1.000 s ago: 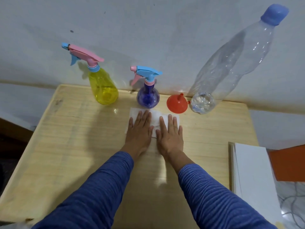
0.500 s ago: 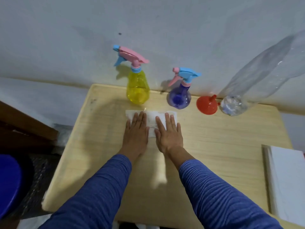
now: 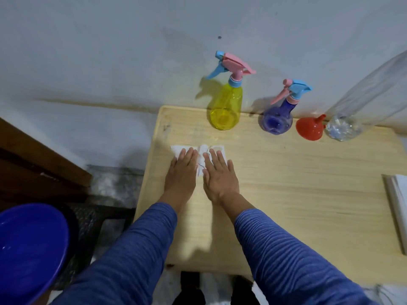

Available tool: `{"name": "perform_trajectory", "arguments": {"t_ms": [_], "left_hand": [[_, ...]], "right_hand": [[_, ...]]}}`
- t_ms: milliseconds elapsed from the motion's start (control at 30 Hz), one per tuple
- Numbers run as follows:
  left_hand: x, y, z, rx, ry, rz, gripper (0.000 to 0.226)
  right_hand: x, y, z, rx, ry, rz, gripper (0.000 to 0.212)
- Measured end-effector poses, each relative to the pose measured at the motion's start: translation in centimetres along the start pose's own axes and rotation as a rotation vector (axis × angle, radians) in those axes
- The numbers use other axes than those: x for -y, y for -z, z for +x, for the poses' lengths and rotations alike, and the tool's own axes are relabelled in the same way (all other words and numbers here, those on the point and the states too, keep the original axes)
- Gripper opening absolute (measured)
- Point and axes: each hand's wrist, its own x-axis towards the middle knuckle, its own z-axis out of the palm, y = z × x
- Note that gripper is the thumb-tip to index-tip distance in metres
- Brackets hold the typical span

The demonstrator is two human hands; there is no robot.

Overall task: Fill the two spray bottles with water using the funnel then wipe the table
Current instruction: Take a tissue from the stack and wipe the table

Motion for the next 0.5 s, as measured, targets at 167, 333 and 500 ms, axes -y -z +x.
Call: {"name": "perform_trajectory", "arguments": {"t_ms": [167,333,500], "left_hand": [[3.2,0.5,-2.4,0.045,0.031,-0.039,0.052],[4.1,1.3,-3.5,0.106,-0.002,-0.118,0.062],[3.8,1.0,-3.3,0.100,0.014,-0.099,0.056]], "right_hand": [[3.2,-1.1,-0.9,0.034,0.032,0.006,0.053],[3.5,-1.1,-1.6,-0.008,-0.005,-0.022,0.057],[2.7,-0.9,-1.5,0.038,-0.019,-0.032,0.053]]}}
